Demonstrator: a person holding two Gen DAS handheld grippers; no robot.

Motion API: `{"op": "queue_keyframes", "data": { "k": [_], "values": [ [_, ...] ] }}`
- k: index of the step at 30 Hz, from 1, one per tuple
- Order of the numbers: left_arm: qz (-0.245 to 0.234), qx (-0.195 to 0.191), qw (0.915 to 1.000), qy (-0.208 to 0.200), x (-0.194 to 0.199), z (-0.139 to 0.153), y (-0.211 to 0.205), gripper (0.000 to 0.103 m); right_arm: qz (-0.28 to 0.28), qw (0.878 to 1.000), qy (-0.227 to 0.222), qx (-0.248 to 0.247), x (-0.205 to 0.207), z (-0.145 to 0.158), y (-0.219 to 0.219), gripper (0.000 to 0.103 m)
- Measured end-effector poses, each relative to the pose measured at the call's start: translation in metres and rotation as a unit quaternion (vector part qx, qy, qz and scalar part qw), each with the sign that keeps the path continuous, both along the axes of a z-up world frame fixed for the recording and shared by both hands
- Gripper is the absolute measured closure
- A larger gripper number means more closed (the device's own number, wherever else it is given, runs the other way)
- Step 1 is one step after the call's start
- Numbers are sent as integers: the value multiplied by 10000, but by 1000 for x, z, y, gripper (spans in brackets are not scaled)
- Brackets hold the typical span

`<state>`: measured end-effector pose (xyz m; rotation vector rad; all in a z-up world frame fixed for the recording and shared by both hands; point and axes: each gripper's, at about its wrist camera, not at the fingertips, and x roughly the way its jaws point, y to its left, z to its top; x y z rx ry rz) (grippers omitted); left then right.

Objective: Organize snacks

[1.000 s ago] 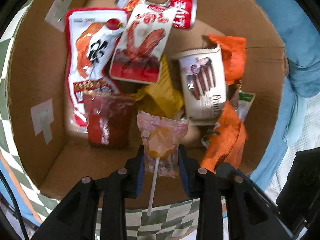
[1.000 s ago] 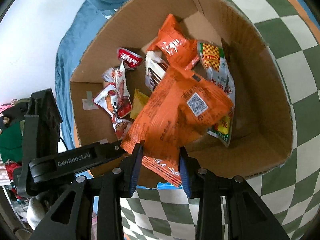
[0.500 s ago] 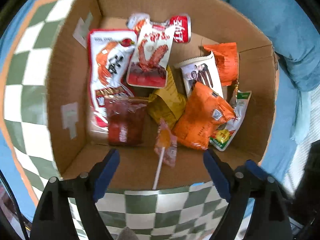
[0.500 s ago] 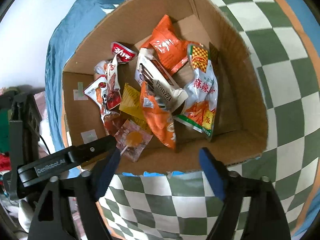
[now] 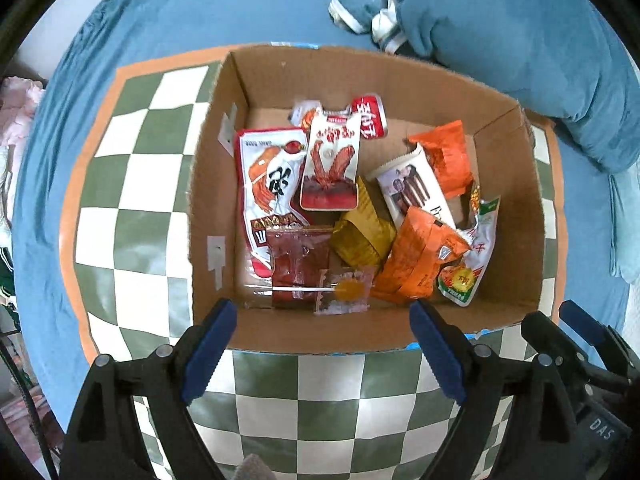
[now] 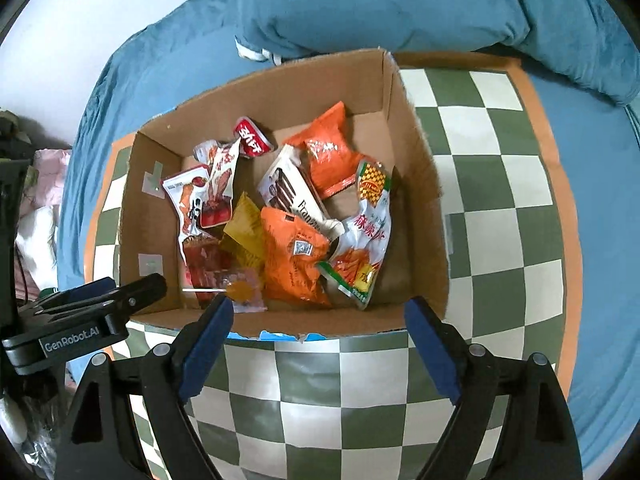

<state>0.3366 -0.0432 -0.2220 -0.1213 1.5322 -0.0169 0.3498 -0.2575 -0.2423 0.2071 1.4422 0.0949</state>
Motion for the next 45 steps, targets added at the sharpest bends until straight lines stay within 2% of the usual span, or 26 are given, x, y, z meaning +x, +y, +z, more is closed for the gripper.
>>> {"op": "queue_keyframes", "data": {
  "k": [10,21,26,34,39,45],
  "values": [
    [-75,55,9993,-364,-13,26,-4,14,-67,9998,-154,-83,-10,15,-6,13],
    [-61,76,9985,-546,-22,38,-4,14,-156,9995,-268,-92,-18,26,-14,13],
    [-50,123,9967,-801,-38,65,-6,14,-198,9991,-380,-55,-28,44,-17,13],
    [-113,219,9926,-1187,-87,142,-11,14,-260,9970,-724,-108,-80,117,-21,12],
    [-157,201,9896,-1419,-126,206,-18,14,-195,9951,-952,-180,-123,181,-25,12],
    [-261,106,9871,-1575,-167,267,-28,14,-43,9921,-1224,-273,-171,262,-31,10]
  ]
}}
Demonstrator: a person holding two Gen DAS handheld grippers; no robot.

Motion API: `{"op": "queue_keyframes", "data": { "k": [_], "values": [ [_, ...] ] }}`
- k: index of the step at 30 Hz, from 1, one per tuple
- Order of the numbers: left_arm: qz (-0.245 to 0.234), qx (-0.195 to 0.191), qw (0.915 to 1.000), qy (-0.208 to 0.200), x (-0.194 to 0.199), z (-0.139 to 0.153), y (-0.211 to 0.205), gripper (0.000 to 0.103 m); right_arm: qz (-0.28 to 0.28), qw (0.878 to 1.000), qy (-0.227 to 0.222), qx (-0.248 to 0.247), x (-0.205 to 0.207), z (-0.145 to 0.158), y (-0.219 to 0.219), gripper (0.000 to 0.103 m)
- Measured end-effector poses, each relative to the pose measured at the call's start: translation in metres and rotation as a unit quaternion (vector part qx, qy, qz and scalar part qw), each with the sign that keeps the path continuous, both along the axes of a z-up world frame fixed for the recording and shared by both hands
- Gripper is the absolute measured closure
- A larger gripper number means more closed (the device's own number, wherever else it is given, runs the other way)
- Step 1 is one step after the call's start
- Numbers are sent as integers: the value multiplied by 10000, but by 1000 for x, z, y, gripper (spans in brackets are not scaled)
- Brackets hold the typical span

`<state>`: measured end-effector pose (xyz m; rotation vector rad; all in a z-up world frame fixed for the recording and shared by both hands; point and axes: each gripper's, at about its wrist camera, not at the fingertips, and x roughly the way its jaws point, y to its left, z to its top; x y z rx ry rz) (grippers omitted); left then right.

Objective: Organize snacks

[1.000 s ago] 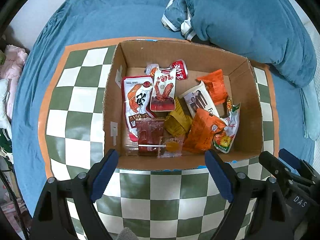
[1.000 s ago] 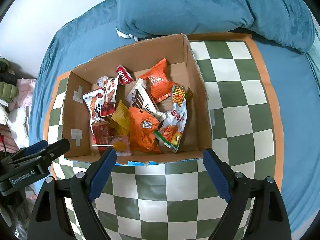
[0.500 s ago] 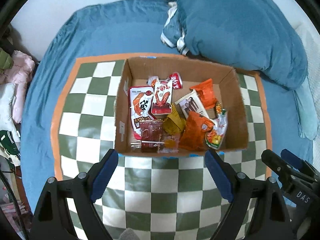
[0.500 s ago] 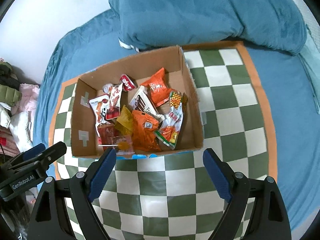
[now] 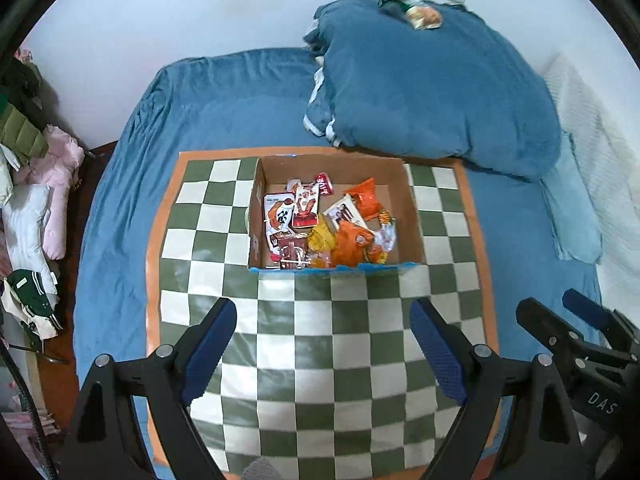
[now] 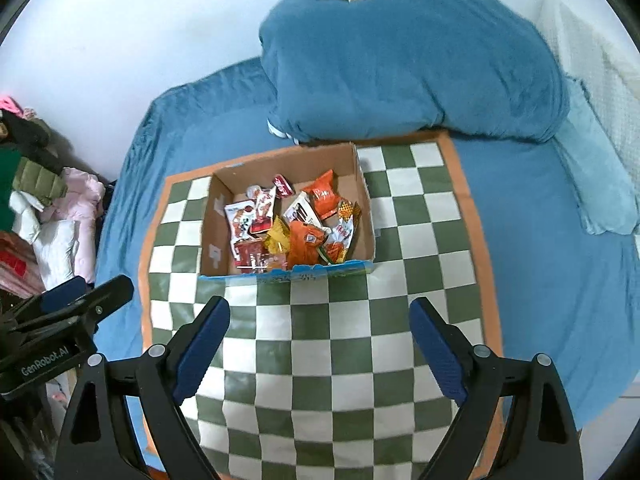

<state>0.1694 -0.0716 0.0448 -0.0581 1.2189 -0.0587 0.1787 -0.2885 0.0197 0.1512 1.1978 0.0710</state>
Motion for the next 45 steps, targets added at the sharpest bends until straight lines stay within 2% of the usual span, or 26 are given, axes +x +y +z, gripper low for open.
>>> {"op": "queue_keyframes", "data": {
  "k": [6,11,19,21,23,30,45],
  "values": [
    [1,-14,9998,-179,-33,47,-6,14,132,9997,-189,-86,-42,61,-1,9],
    [116,91,9990,-431,-50,75,-2,14,230,9994,-230,-81,-71,94,2,7],
    [227,220,9971,-693,-62,94,2,14,347,9988,-269,-216,-93,120,1,6],
    [252,231,9969,-714,-61,93,3,14,300,9987,-317,-276,-92,122,-2,4],
    [272,265,9970,-677,-56,88,3,1,243,9986,-358,-314,-89,122,-5,3],
    [208,418,9964,-706,-43,73,0,1,110,9972,-533,-520,-66,109,-8,2],
    [349,412,9973,-490,-25,44,3,1,39,9956,-591,-727,-26,77,0,1]
  ]
}}
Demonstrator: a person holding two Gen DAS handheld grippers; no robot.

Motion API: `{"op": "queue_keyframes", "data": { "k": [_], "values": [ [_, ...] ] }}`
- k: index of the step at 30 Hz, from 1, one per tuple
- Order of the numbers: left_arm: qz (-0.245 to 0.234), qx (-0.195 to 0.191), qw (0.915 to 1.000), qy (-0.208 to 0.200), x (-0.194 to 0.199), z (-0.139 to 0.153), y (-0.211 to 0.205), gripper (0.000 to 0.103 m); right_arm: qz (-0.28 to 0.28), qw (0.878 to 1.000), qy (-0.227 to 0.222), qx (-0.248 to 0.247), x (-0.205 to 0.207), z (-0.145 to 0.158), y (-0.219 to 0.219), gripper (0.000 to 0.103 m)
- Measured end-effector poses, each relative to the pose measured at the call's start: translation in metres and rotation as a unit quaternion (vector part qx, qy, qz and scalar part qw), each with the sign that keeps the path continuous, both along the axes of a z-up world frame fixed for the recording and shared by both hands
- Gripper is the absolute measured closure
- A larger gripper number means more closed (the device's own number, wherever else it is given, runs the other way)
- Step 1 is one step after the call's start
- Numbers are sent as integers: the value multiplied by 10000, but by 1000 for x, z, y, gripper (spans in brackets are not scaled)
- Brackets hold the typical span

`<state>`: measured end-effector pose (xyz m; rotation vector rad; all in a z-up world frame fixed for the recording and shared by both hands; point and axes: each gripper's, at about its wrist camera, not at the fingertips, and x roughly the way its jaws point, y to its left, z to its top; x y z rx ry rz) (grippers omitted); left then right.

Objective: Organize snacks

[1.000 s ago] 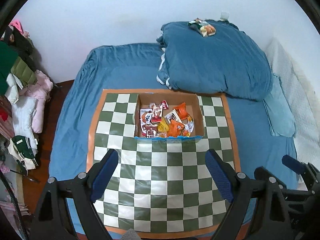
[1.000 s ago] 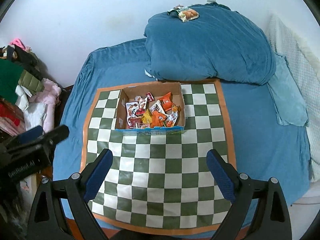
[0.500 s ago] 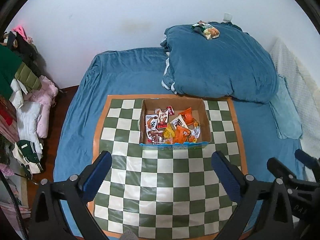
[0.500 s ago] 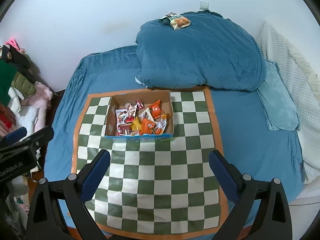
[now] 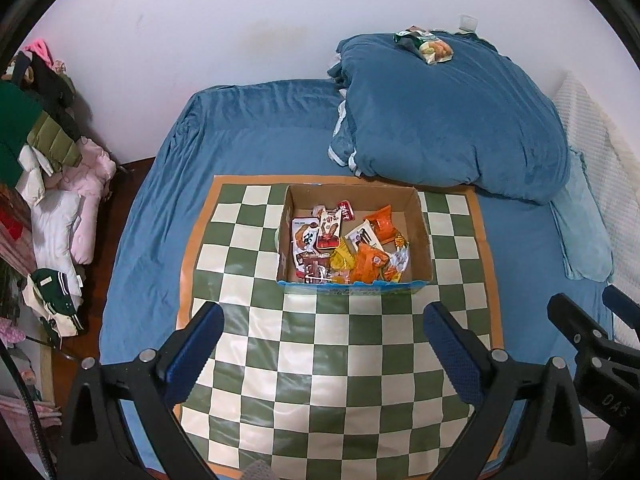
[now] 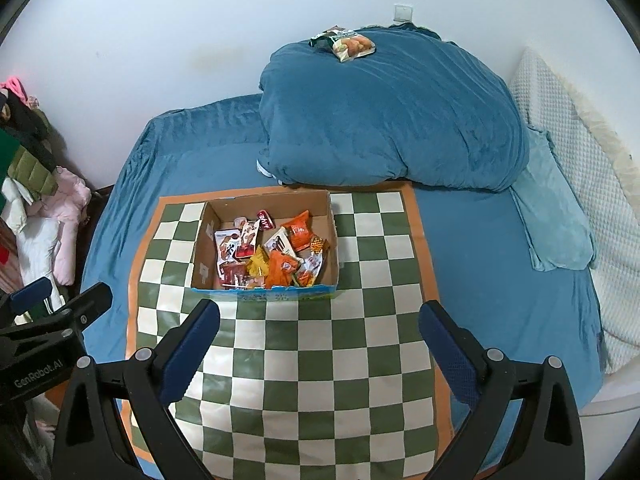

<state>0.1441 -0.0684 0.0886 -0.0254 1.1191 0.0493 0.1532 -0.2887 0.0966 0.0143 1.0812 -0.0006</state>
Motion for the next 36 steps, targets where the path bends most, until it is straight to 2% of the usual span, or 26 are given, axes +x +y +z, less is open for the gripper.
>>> {"op": "queue_keyframes", "data": {
  "k": [12,17,26,36],
  "values": [
    [59,46,10000,22,8,-7,2,1,-78,10000,-27,-9,8,-8,-1,1],
    [118,-1,9996,243,13,-19,3,1,-51,10000,-16,-38,8,-11,0,1],
    [172,101,9990,392,13,-34,4,1,18,9999,107,-71,14,-25,5,1],
    [187,117,9989,404,14,-36,6,1,17,9998,180,-51,14,-31,7,1]
  ]
}}
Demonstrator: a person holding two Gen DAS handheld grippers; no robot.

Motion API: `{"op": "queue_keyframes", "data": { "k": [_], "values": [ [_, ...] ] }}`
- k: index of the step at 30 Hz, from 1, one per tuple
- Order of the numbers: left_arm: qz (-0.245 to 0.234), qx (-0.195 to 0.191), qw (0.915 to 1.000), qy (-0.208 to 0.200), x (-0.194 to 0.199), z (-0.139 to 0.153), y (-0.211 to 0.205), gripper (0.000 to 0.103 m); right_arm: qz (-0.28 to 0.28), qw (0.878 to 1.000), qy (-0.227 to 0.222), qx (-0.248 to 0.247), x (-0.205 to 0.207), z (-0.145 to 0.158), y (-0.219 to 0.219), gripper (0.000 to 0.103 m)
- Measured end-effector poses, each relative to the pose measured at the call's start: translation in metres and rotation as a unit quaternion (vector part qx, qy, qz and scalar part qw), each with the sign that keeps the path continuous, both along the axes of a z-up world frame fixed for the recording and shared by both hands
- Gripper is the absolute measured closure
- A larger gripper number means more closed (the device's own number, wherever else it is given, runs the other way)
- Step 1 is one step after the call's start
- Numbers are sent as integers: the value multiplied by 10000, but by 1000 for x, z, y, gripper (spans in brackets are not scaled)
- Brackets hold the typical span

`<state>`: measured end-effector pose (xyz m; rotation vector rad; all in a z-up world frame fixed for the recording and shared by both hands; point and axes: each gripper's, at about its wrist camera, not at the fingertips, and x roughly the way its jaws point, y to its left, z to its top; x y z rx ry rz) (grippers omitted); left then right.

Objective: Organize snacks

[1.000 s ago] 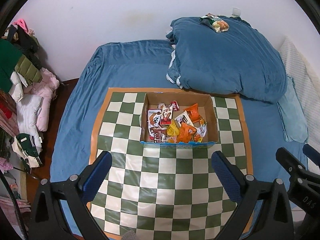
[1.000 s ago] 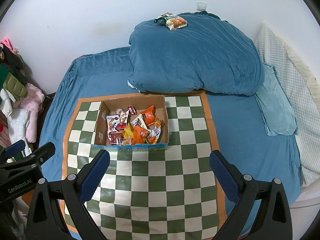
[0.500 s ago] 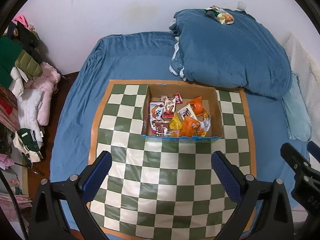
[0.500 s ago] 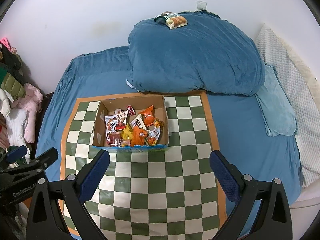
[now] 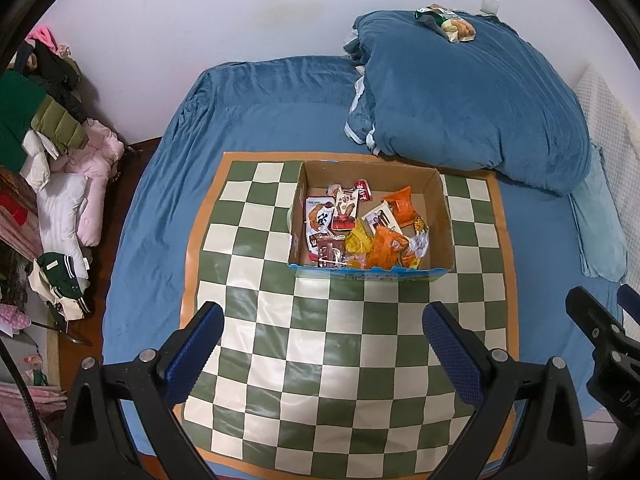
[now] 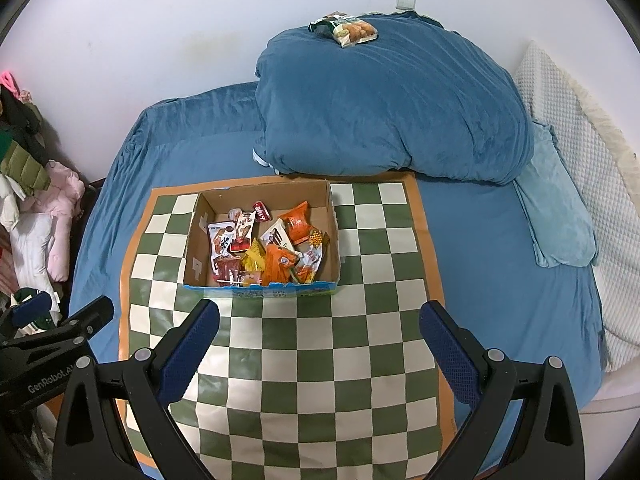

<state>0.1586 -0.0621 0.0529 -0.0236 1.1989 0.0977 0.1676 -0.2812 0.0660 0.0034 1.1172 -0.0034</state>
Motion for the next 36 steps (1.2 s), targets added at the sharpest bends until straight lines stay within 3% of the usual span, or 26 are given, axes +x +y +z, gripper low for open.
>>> {"op": "queue_keyframes", "data": {
  "k": [36],
  "values": [
    [-7,-1,10000,21,1,-1,0,1,-2,10000,57,-14,-3,-7,5,1]
  ]
}}
